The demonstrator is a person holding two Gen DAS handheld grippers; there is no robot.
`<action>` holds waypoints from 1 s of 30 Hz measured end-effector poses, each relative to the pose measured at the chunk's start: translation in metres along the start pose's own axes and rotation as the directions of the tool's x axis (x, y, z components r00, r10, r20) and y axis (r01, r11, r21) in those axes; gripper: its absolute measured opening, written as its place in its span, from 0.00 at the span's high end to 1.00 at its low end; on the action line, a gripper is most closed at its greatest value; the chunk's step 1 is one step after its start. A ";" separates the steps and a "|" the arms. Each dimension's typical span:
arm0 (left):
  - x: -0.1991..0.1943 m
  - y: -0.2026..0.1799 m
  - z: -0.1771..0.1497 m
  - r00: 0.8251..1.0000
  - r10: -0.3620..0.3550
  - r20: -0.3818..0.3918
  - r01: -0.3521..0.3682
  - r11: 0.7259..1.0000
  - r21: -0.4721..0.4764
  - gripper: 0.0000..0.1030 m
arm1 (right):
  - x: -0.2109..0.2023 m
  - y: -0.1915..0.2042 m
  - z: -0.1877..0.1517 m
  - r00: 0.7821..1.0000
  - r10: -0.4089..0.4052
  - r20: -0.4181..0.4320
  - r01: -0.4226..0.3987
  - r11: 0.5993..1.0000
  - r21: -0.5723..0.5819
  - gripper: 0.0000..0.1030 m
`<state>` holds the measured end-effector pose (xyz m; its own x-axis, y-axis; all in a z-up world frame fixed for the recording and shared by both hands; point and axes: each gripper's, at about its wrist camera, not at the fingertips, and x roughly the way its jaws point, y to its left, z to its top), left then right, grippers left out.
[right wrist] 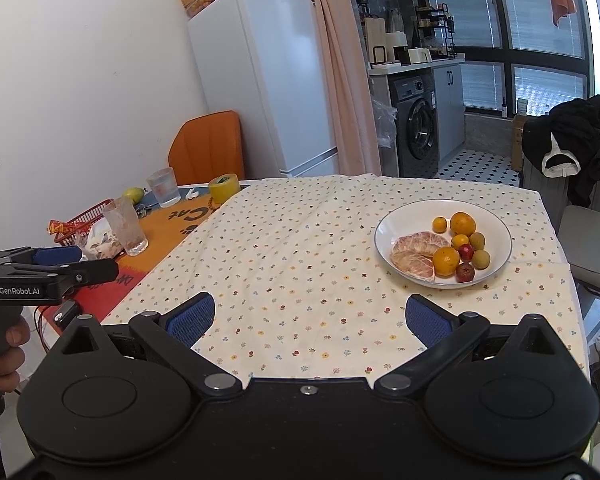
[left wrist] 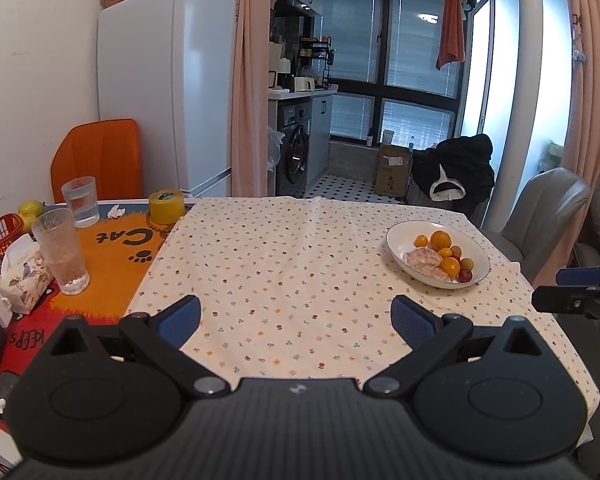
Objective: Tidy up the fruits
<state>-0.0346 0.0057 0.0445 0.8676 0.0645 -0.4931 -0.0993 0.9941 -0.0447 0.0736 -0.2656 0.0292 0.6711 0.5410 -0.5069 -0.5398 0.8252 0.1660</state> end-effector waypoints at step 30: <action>0.004 0.002 -0.001 1.000 -0.007 -0.014 0.007 1.000 -0.001 0.03 | 0.003 -0.002 -0.001 1.000 -0.011 0.000 0.011 1.000 -0.005 0.00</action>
<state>-0.0319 0.0079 0.0414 0.8614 0.0561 -0.5049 -0.0937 0.9944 -0.0495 0.0759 -0.2656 0.0266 0.6768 0.5320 -0.5089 -0.5352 0.8302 0.1560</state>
